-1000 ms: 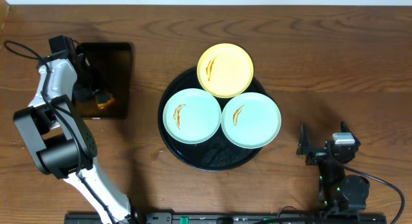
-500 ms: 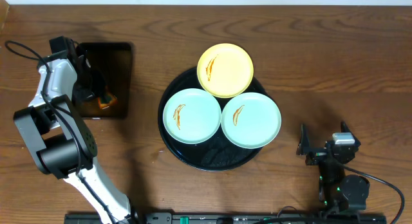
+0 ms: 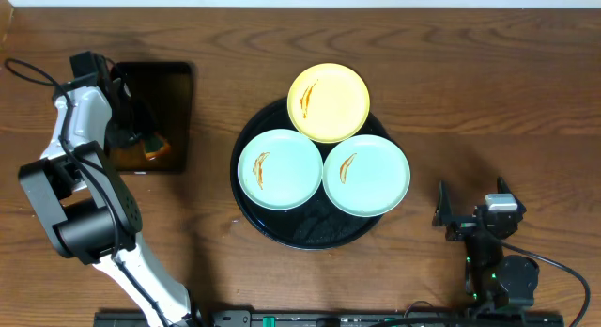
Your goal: Clean dirty plates on tray and stack at the side
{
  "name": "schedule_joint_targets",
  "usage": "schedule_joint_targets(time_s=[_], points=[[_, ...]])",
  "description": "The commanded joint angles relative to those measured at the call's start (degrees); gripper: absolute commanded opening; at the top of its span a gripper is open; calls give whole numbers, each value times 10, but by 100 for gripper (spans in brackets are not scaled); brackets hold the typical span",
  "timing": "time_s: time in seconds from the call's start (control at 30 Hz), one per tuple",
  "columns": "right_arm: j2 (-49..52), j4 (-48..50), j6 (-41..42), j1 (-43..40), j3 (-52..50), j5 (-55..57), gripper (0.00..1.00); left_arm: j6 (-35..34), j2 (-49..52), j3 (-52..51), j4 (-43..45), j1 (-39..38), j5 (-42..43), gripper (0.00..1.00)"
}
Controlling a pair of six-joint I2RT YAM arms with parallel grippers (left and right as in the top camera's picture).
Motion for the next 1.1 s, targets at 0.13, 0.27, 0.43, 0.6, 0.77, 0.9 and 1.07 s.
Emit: schedule_joint_targets(time_s=[0.13,0.27,0.43,0.6,0.77,0.9,1.07], points=[[-2,-2,-4,-5,-1,1,99,4,20,-12,6,2,-3,45],[-2,-2,-4,-5,-1,1,99,4,20,-12,15,2,-4,44],[-2,-2,-4,-5,-1,1,99,28,20,-12,18,2,-8,44],[-2,-2,-4,-5,-1,1,99,32,20,-20,20,2,-8,44],[-2,-2,-4,-5,-1,1,99,32,20,-30,21,2,-8,44],[-2,-2,-4,-5,-1,1,99,32,20,-44,26,2,-8,40],[-2,-2,-4,-5,-1,1,99,32,20,-43,29,2,-7,20]])
